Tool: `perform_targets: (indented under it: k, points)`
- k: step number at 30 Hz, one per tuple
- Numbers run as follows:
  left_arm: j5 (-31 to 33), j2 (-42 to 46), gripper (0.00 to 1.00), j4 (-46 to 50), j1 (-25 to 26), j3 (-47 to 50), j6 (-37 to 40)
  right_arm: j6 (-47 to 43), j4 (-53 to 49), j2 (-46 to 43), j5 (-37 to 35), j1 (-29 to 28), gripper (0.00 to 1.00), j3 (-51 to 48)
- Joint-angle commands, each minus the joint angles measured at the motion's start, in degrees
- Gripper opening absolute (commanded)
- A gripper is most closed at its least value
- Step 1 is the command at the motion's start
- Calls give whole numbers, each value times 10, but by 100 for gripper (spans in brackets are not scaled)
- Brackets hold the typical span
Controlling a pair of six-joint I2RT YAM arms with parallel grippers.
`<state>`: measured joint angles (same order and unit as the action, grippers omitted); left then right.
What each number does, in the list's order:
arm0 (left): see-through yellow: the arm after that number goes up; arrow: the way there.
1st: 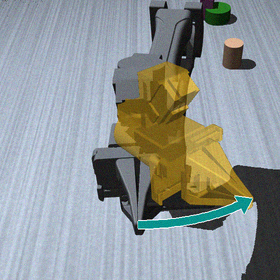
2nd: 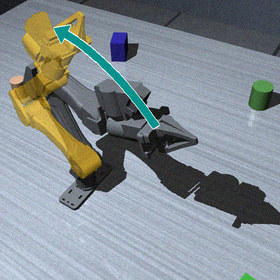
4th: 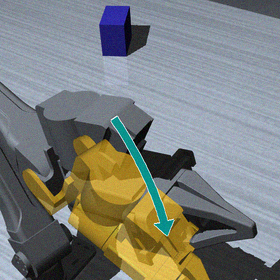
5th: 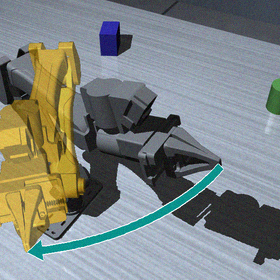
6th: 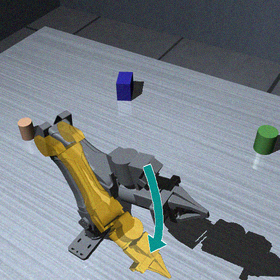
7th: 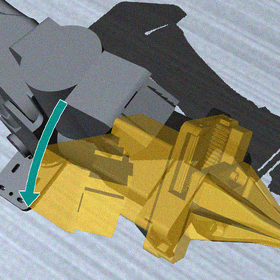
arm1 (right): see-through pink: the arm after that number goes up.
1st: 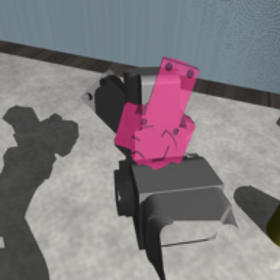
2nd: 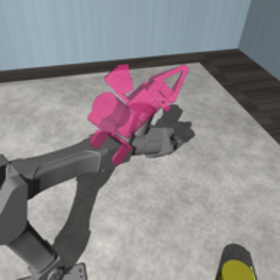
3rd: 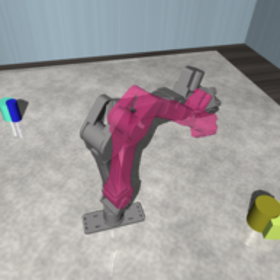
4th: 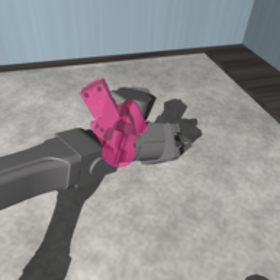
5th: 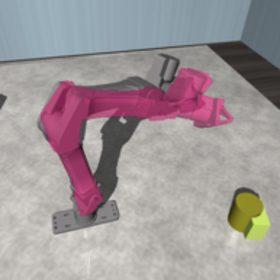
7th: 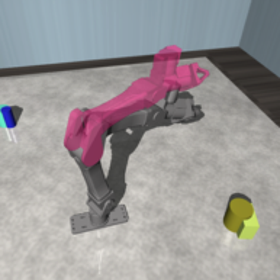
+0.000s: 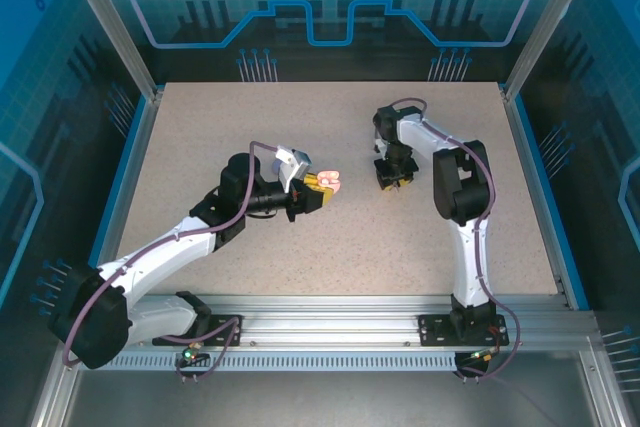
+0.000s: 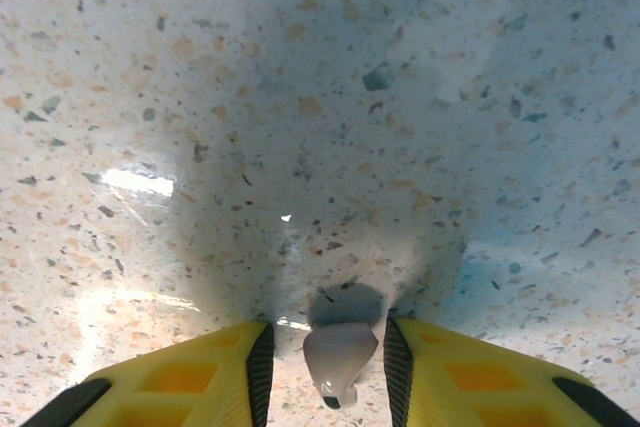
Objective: Insert wireless bluetooth earbuds into charging case
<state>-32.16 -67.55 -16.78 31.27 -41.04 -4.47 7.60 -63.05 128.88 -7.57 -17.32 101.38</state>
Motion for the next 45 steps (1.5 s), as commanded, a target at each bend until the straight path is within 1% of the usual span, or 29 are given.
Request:
perform_targets:
  k: [1,5,11,19,23,27,36,41,45]
  points:
    - [4,1,7,2,-4,-12,5,-2,20,33,-22,-5,36,8]
    - [4,1,7,2,-4,-12,6,1,23,37,-16,-3,32,14]
    - [4,2,7,3,-5,-12,5,6,22,32,-6,3,28,18]
    - [4,3,7,3,-4,-11,4,1,17,35,-17,6,30,12]
    - [4,2,7,3,-5,-10,4,8,28,20,-11,11,24,2]
    - [5,-1,7,3,-4,-9,3,24,50,-14,24,23,21,-20]
    - [9,-11,7,-2,-4,-10,-6,68,118,-102,109,57,20,-87]
    - [45,-23,7,-27,-3,0,-27,96,175,-166,178,78,19,-151]
    - [74,-50,6,-42,-3,3,-50,112,215,-219,232,80,19,-197]
